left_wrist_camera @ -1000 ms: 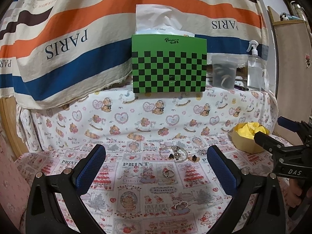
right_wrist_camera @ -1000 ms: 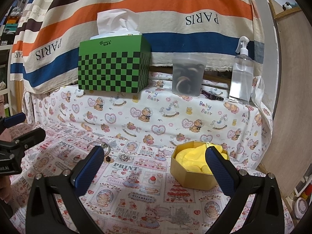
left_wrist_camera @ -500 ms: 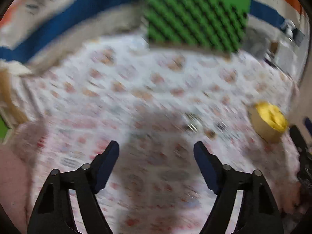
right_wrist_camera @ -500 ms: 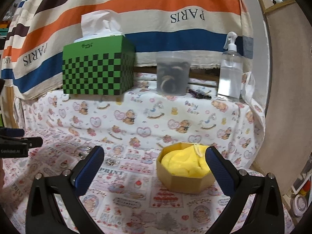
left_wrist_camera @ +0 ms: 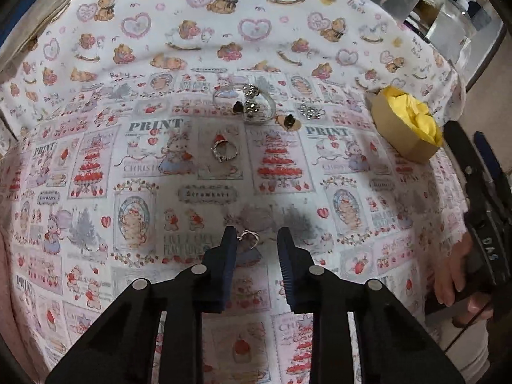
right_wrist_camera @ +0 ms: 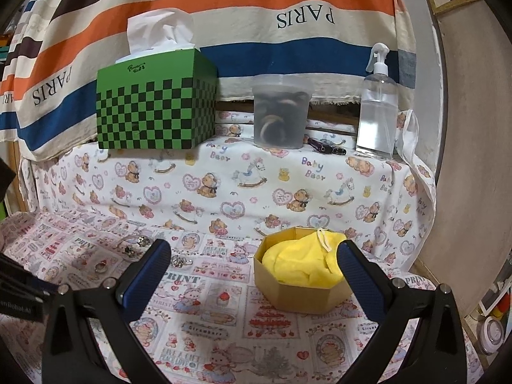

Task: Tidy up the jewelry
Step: 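Lower the left tool onto the small silver ring and close it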

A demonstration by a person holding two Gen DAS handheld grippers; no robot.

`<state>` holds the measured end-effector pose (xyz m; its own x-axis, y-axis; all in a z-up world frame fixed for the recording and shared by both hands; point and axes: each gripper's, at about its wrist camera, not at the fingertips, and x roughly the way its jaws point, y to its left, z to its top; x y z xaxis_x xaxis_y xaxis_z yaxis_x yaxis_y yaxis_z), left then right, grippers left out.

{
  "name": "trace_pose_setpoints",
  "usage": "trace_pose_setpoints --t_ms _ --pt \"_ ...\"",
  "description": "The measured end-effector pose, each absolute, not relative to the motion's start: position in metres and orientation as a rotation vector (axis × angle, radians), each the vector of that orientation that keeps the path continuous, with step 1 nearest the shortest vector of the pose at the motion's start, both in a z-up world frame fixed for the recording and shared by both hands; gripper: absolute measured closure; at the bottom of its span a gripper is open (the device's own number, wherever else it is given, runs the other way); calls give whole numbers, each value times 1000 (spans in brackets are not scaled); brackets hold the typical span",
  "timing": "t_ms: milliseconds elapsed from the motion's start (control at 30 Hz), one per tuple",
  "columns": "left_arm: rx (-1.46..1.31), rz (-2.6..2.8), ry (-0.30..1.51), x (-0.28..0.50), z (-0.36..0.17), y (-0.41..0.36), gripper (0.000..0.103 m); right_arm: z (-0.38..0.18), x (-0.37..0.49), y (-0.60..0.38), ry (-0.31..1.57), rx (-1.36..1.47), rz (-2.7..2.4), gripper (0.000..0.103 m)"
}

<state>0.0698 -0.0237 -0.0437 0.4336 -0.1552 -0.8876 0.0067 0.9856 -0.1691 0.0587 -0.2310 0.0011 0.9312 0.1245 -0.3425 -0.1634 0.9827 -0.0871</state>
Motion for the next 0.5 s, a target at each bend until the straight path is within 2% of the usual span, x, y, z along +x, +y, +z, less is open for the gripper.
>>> trace_pose_setpoints --t_ms 333,433,500 --pt "-100 -37 1124 71 -46 -23 80 1 58 -231 340 -115 148 0" --pt "-82 -44 1134 76 -48 -28 101 1 58 -231 339 -112 149 0" --pt "-64 -70 1143 78 -48 -31 103 2 58 -231 339 -113 148 0"
